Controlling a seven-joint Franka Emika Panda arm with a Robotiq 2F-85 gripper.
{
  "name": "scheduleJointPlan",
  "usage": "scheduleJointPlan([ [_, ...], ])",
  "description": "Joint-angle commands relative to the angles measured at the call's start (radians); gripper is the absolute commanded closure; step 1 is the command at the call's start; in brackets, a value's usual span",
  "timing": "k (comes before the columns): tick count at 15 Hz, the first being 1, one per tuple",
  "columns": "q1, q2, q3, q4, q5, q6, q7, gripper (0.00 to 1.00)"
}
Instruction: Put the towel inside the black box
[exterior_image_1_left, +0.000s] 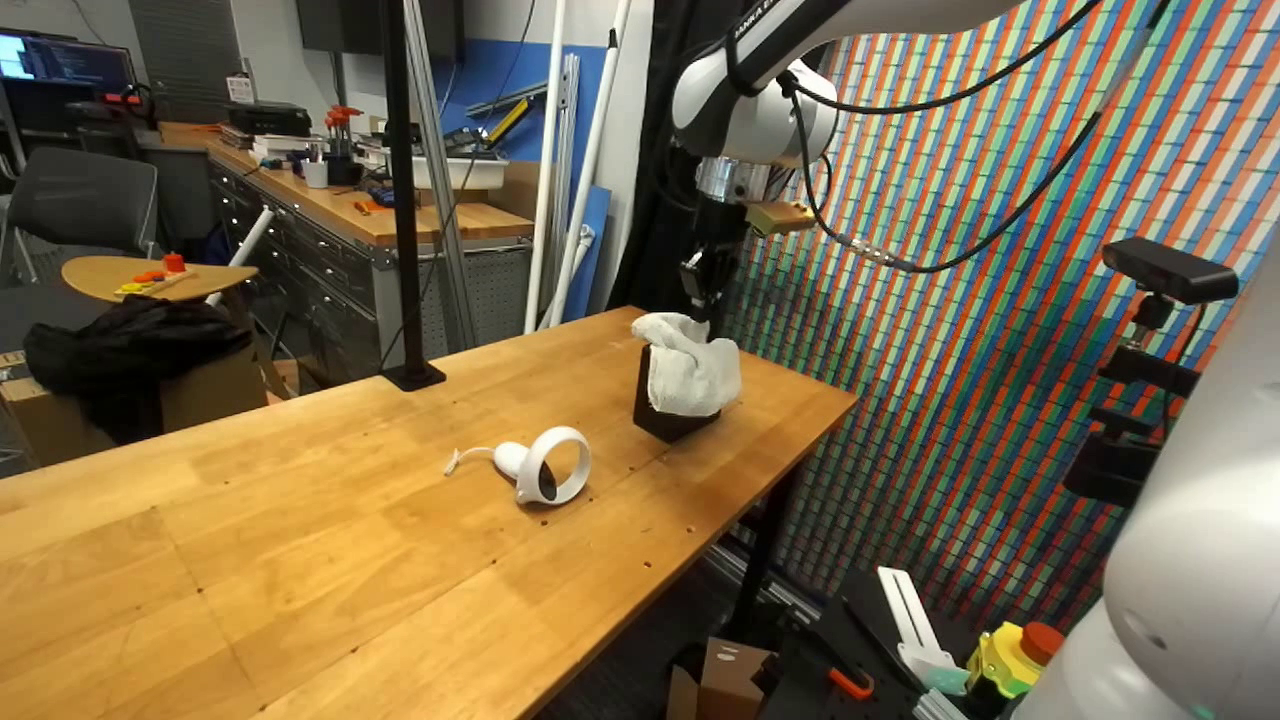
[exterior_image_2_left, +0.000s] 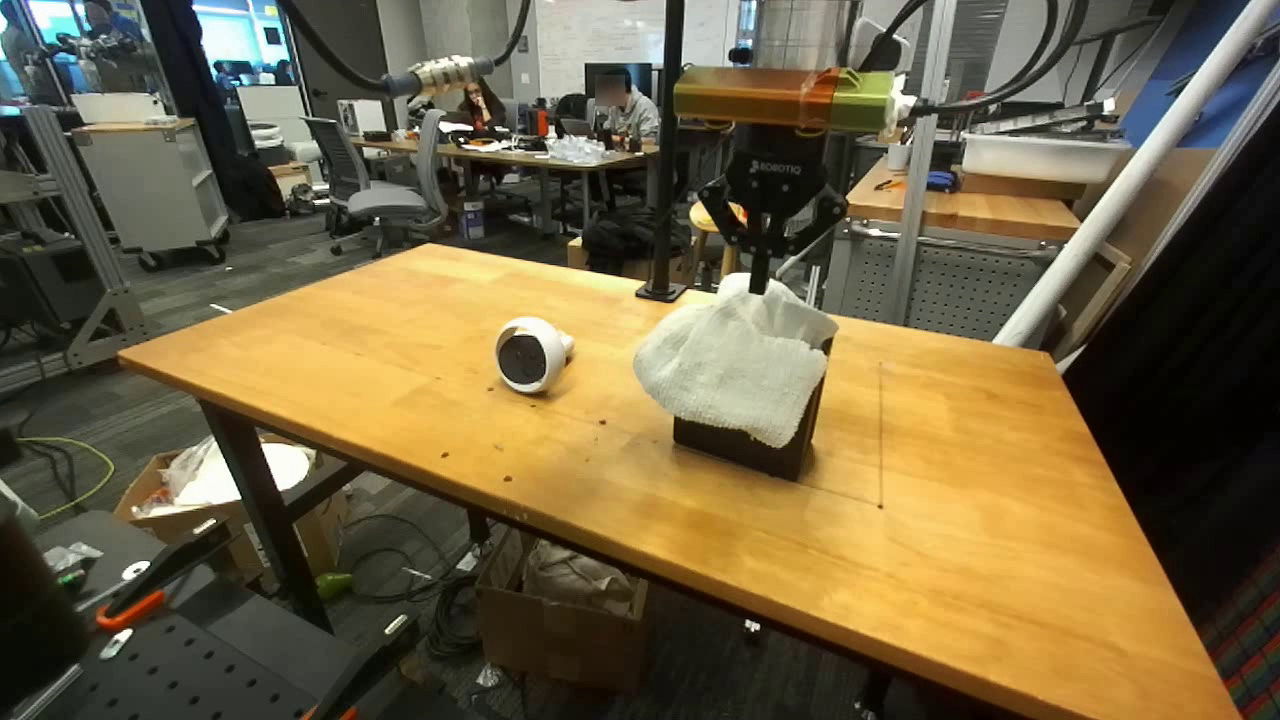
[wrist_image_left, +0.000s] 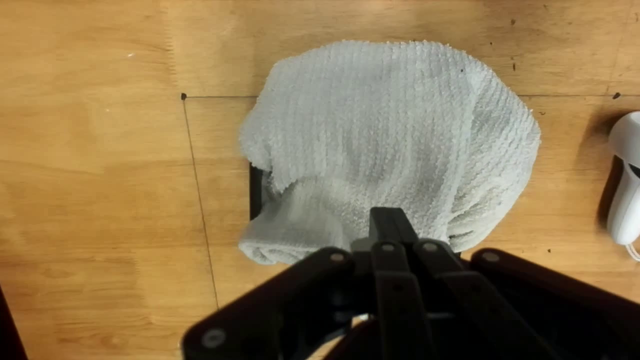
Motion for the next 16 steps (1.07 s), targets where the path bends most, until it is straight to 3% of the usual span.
scheduleJointPlan([
  [1,0.009,0.044,-0.011,0.033,0.004,0.009,-0.018,0.99],
  [16,-0.048,0.356,0.045,0.235,0.092,-0.018,-0.020,0.99],
])
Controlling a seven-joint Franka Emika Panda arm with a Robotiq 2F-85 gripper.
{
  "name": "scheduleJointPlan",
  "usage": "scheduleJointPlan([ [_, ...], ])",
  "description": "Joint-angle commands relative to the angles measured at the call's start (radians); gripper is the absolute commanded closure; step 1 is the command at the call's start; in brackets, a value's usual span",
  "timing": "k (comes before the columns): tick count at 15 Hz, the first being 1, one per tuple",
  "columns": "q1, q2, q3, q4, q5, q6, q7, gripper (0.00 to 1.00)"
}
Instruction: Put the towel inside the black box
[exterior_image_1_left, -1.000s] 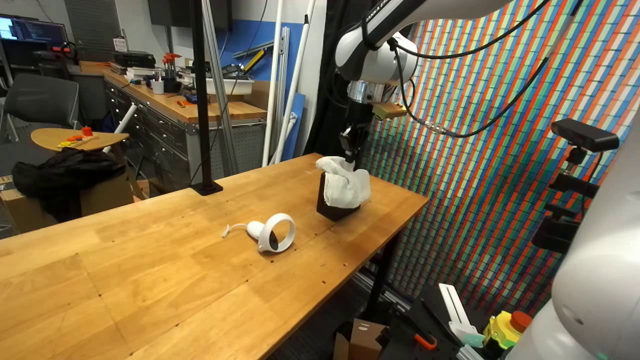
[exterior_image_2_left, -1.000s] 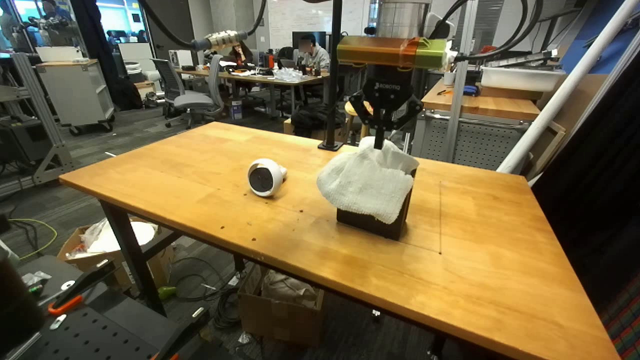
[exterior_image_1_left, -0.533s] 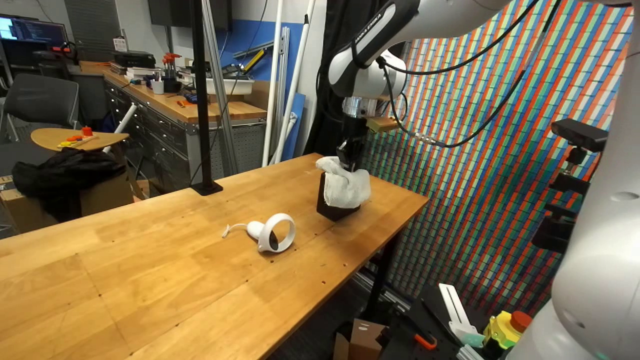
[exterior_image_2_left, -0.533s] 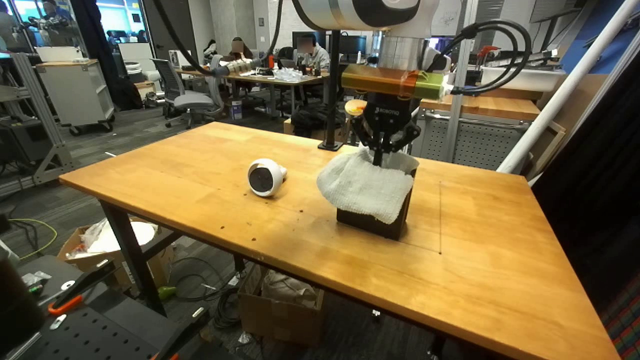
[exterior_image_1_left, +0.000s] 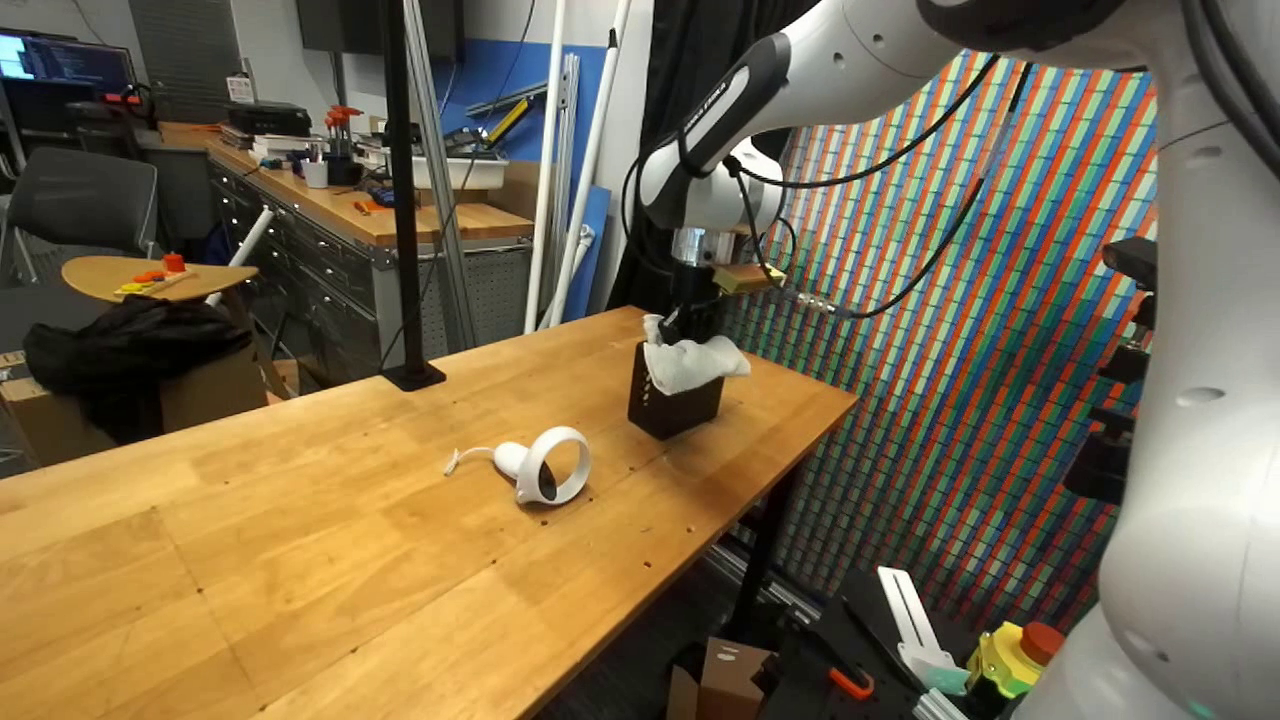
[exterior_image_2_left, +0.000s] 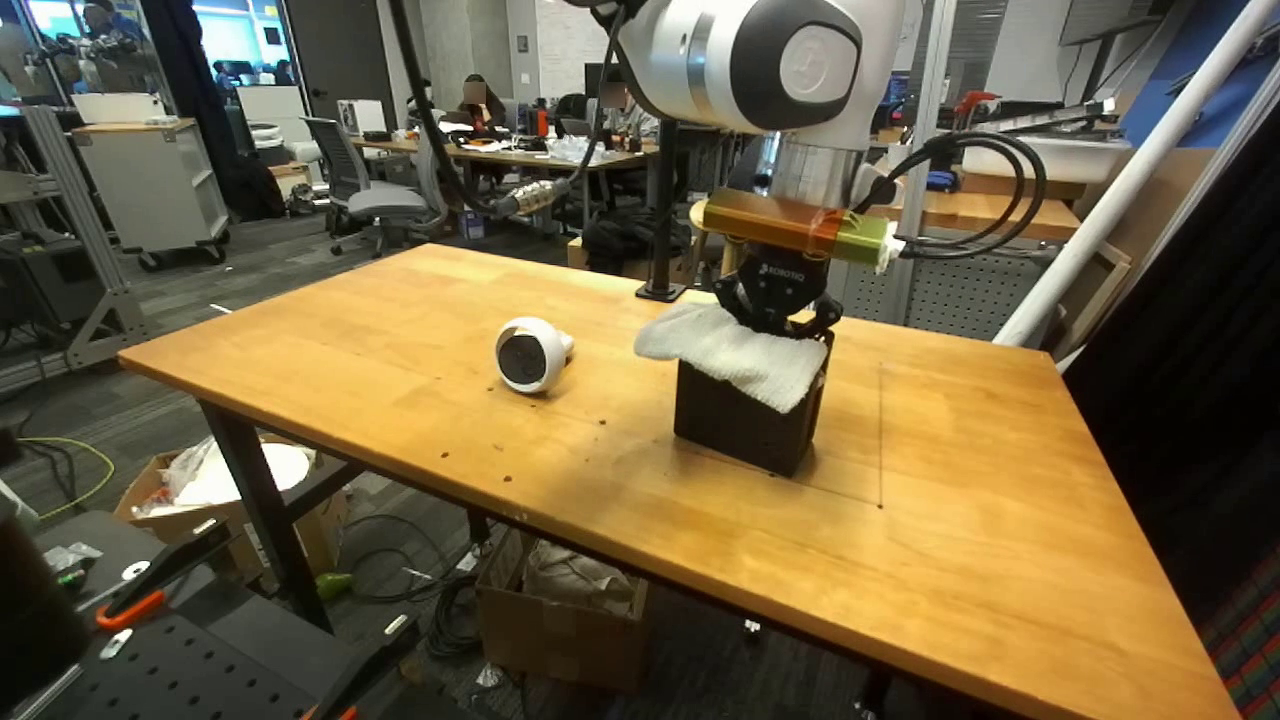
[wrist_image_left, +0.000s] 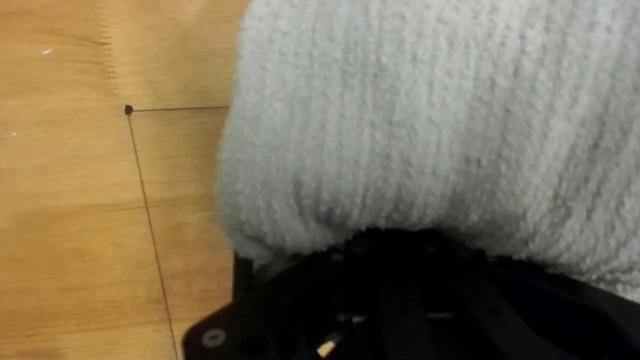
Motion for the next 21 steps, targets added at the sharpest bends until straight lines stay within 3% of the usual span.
scheduleJointPlan([
  [1,-0.038,0.104,0.038,0.102,0.051,-0.019,-0.019,0.99],
  [8,-0.083,0.174,0.062,0.179,0.100,-0.068,-0.023,0.99],
  [21,-0.033,-0.108,0.030,-0.009,0.011,-0.038,0.004,0.99],
])
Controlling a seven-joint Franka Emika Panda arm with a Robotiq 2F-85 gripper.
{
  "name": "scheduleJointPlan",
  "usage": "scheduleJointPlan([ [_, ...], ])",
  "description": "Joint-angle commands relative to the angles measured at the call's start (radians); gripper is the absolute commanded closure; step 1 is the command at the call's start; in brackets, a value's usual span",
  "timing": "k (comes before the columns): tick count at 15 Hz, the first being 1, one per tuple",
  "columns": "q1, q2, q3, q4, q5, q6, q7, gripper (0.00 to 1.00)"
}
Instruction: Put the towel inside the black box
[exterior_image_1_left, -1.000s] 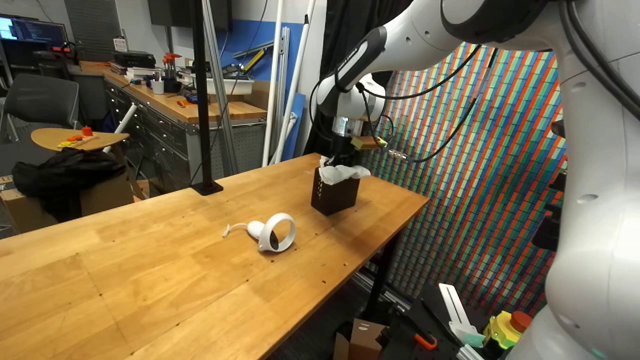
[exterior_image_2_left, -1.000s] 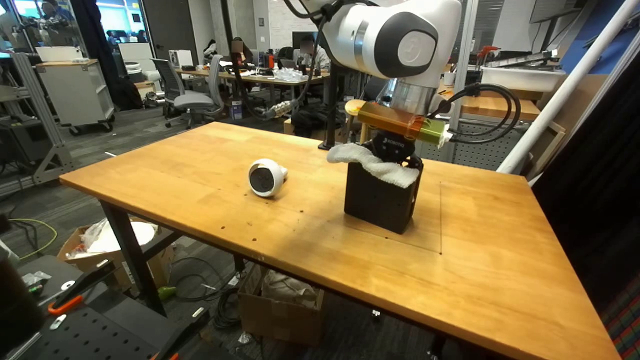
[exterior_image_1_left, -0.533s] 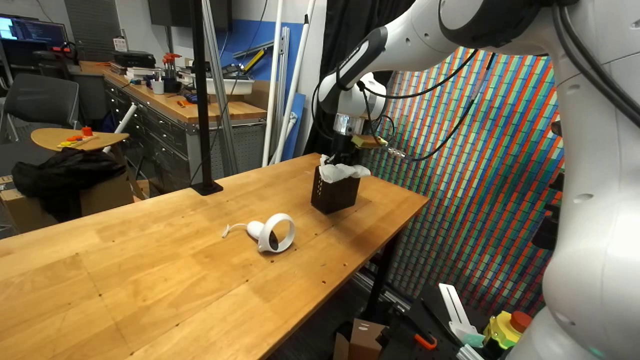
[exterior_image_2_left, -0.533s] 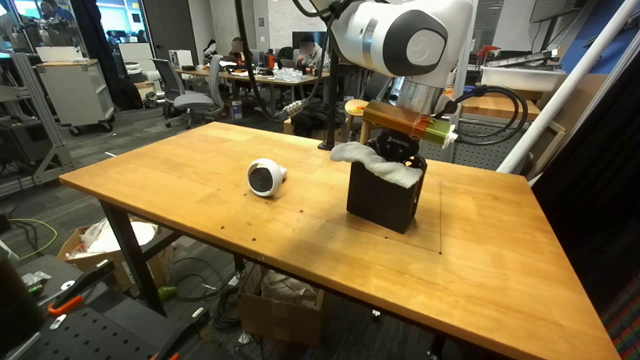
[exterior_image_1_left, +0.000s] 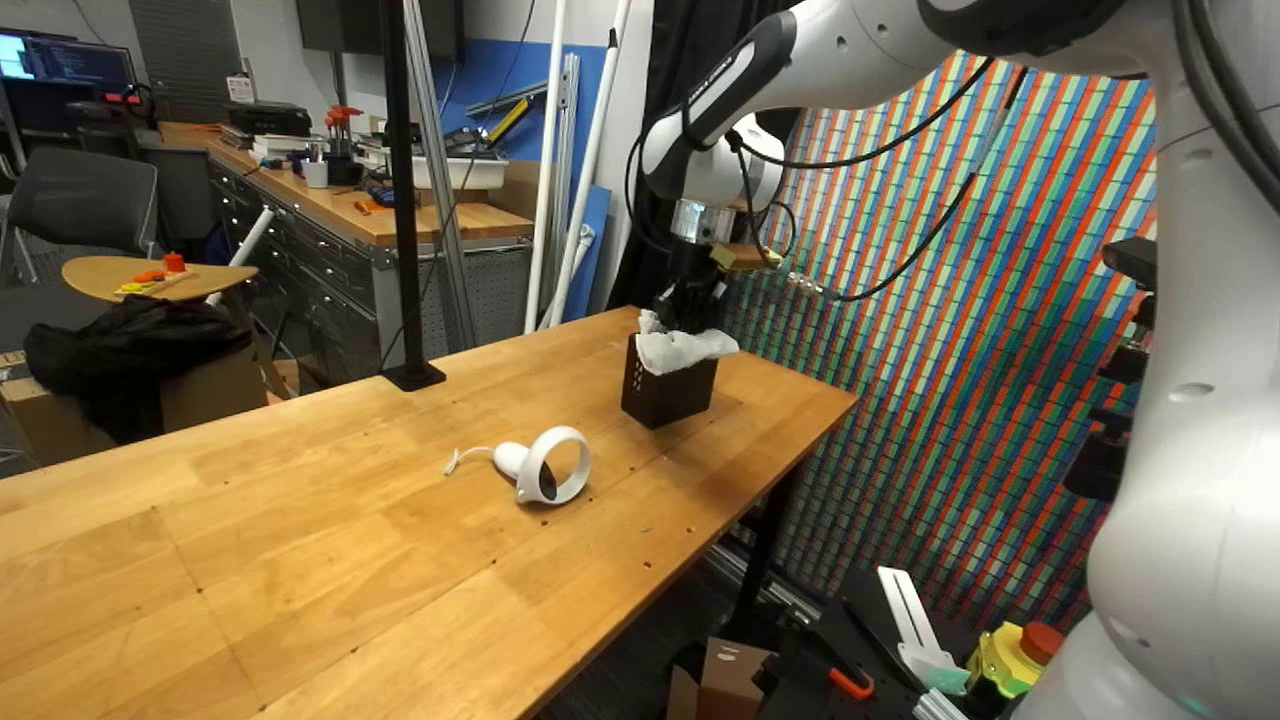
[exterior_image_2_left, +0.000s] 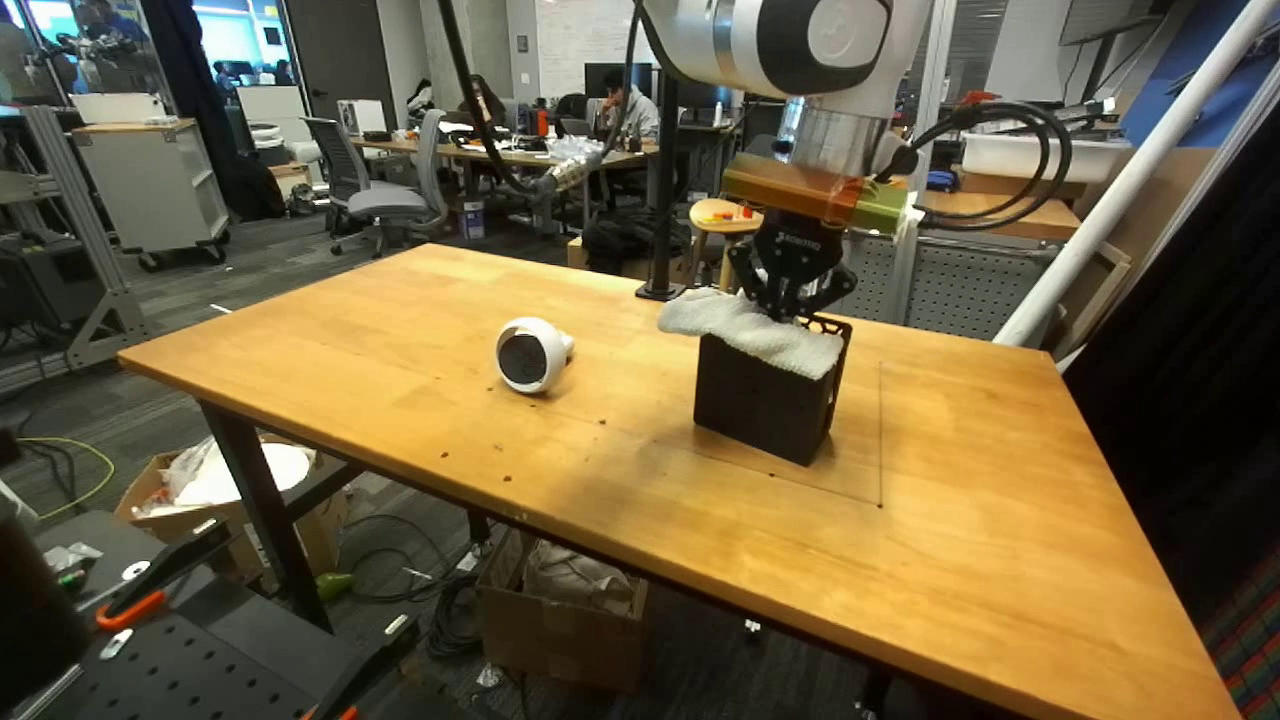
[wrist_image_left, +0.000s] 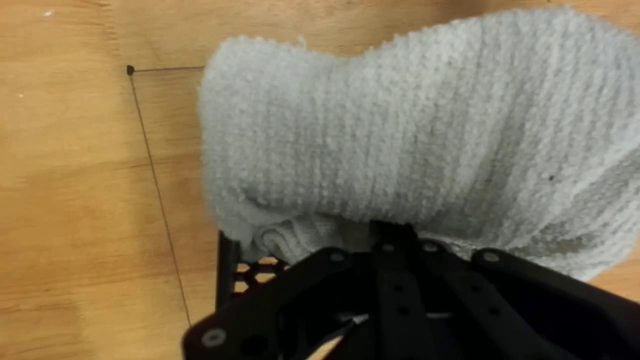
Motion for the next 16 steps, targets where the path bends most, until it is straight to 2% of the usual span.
scheduleJointPlan([
  [1,0.021,-0.129,-0.019,-0.113,-0.031,0.035,0.005,0.99],
  [9,0.031,-0.285,-0.056,-0.317,-0.024,0.122,0.006,0.99],
  [16,0.053,-0.337,-0.071,-0.429,-0.029,0.173,0.013,0.99],
])
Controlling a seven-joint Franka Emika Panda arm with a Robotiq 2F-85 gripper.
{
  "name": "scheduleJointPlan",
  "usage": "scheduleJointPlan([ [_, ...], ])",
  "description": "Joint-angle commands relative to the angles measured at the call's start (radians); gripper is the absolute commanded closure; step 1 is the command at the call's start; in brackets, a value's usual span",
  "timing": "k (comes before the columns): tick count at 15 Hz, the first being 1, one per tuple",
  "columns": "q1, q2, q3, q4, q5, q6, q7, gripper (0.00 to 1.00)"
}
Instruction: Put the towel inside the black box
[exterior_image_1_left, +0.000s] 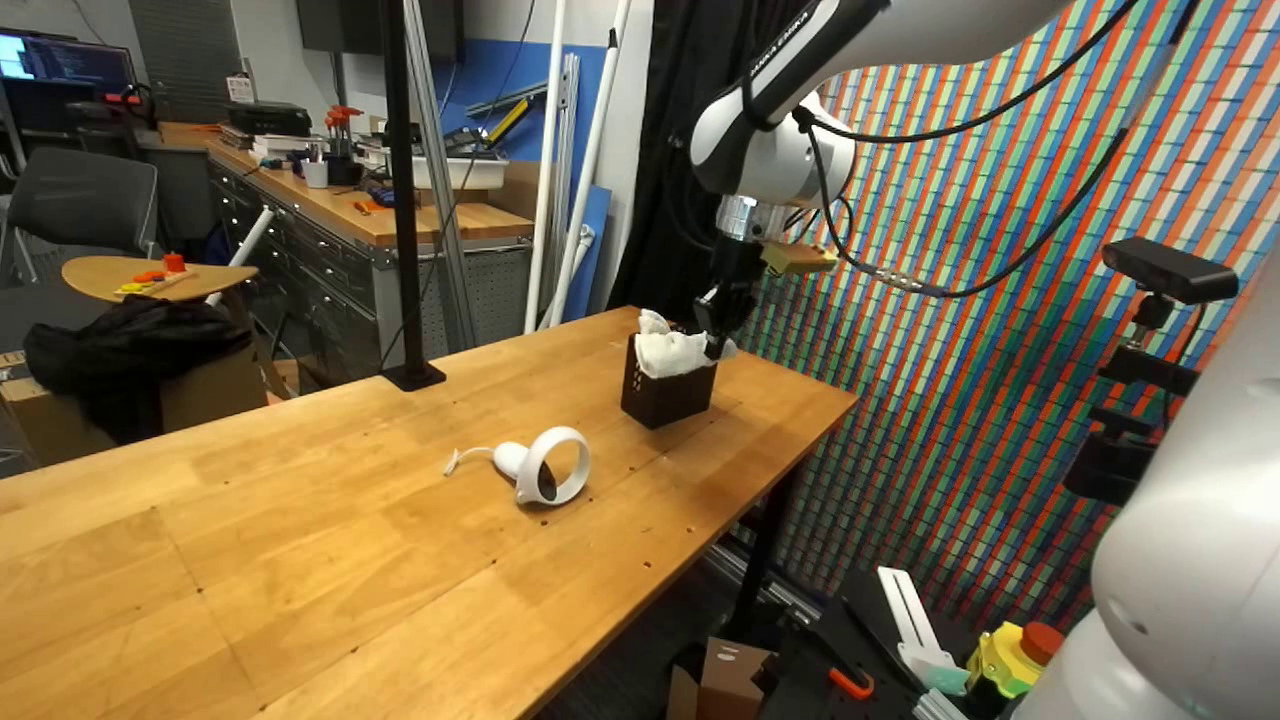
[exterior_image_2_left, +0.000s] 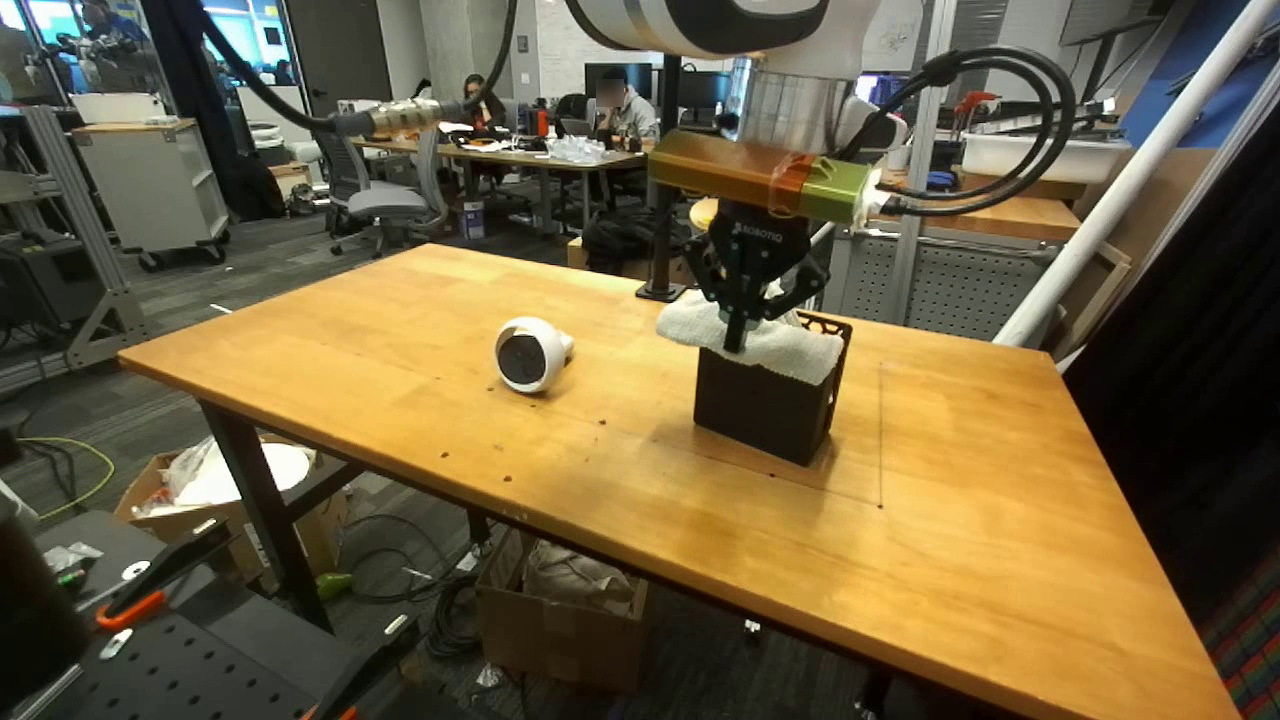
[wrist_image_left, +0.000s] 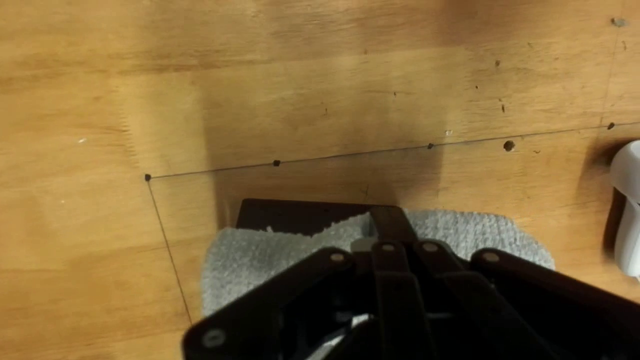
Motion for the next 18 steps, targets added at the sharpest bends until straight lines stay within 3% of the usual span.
scheduleJointPlan([
  [1,0.036,-0.056,-0.023,-0.073,-0.011,0.047,0.013,0.99],
  [12,0.052,-0.047,-0.023,-0.111,0.017,0.074,-0.006,0.99],
  [18,0.048,-0.074,-0.026,-0.111,0.030,0.145,-0.017,0.99],
])
